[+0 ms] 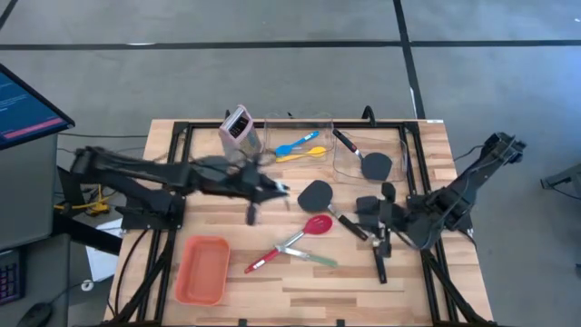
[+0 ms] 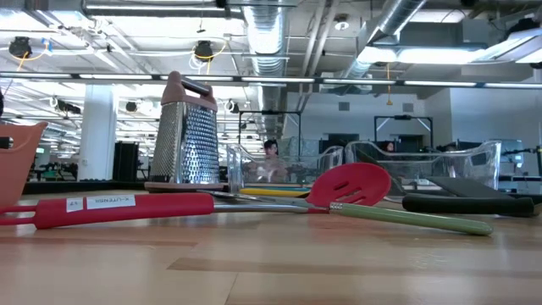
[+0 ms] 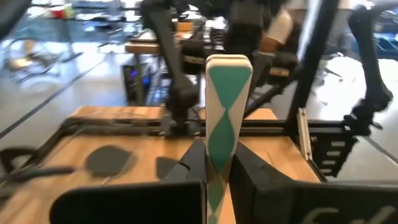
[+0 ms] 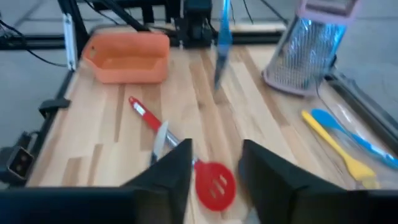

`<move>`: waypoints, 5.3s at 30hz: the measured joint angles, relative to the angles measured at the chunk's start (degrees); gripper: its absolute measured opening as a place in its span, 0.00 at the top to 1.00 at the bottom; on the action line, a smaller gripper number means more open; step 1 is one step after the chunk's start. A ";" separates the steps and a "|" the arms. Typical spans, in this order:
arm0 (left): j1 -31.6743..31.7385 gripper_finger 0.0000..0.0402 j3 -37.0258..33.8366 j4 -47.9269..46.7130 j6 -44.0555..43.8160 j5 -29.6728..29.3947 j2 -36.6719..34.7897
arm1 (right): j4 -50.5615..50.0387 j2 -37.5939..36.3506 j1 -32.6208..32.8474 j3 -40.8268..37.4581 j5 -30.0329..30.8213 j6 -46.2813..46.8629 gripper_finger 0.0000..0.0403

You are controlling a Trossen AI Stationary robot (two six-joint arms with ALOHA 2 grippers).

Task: Pick & Place Kitchen Items
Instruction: Put the blue knife into the orange bin, then put the green knife in the orange bin

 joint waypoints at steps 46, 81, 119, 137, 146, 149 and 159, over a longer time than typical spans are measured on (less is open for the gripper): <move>-40.36 0.98 -0.39 -62.11 -79.40 -20.49 -1.44 | -14.41 19.00 -2.37 -0.07 6.97 19.52 1.00; -39.45 0.68 -16.57 -52.66 -88.83 -16.02 -18.00 | -14.09 19.00 -2.37 -0.07 5.28 17.82 1.00; -7.81 0.99 0.32 0.34 1.58 -0.56 11.69 | -8.32 14.67 -1.06 -0.02 -0.83 14.87 1.00; -6.12 0.99 8.77 -5.06 10.61 3.58 27.29 | -1.15 14.17 1.28 -0.02 -6.74 12.61 1.00; -6.04 0.99 24.34 -24.36 14.21 1.09 32.18 | -1.66 14.17 5.37 -0.02 -6.57 11.96 1.00; -6.18 0.99 26.45 -25.01 14.83 1.09 35.00 | -2.00 14.17 8.48 -0.02 -4.41 11.96 1.00; -7.43 0.99 27.74 -26.19 14.90 1.52 44.43 | -2.76 14.15 20.05 -0.04 3.92 17.91 1.00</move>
